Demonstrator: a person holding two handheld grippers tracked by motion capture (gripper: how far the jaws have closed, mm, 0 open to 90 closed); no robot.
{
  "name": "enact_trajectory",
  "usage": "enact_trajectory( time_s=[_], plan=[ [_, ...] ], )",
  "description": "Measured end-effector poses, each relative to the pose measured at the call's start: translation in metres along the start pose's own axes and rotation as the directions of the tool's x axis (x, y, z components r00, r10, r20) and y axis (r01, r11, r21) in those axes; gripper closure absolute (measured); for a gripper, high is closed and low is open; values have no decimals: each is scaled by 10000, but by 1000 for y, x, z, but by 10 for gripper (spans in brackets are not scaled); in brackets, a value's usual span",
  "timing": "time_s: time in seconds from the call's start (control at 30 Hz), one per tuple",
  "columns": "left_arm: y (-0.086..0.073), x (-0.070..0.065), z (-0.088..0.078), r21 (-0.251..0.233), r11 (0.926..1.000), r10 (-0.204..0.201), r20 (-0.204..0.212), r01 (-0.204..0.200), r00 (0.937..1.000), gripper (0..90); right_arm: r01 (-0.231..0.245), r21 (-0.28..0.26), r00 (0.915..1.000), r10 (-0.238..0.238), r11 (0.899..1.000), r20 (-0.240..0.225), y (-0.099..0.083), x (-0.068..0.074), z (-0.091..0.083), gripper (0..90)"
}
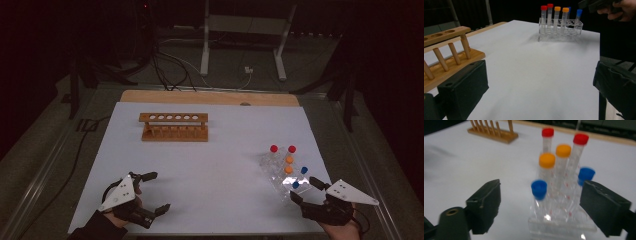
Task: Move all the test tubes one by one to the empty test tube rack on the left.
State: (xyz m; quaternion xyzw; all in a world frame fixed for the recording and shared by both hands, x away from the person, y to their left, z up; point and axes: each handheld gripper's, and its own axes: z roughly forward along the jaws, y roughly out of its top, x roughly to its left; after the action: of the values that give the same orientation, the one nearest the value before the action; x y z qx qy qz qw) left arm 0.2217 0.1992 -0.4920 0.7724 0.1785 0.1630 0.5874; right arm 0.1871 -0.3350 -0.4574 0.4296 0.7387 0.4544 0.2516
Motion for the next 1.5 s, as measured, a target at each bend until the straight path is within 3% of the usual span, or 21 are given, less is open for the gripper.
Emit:
enact_trajectory(
  time_s=[0.17,0.33,0.77,1.2,1.5],
  plan=[
    [0,-1,1,5,10000,5,58,-5,10000,5,-48,510,9999,41,9987,142,-3,-1,-1,273],
    [0,-1,1,25,10000,27,49,-27,10000,5,-93,1009,9995,61,9948,324,-2,0,3,472],
    [0,-1,1,83,9999,64,71,-64,10000,5,-93,1774,9995,37,9841,315,1,2,13,675],
    [0,-1,0,63,10000,55,76,-56,10000,5,-12,2267,9985,-113,9740,537,1,5,23,765],
    [0,0,0,62,10000,49,71,-50,10000,5,182,2127,9966,-348,9770,745,2,7,21,771]
  ],
)
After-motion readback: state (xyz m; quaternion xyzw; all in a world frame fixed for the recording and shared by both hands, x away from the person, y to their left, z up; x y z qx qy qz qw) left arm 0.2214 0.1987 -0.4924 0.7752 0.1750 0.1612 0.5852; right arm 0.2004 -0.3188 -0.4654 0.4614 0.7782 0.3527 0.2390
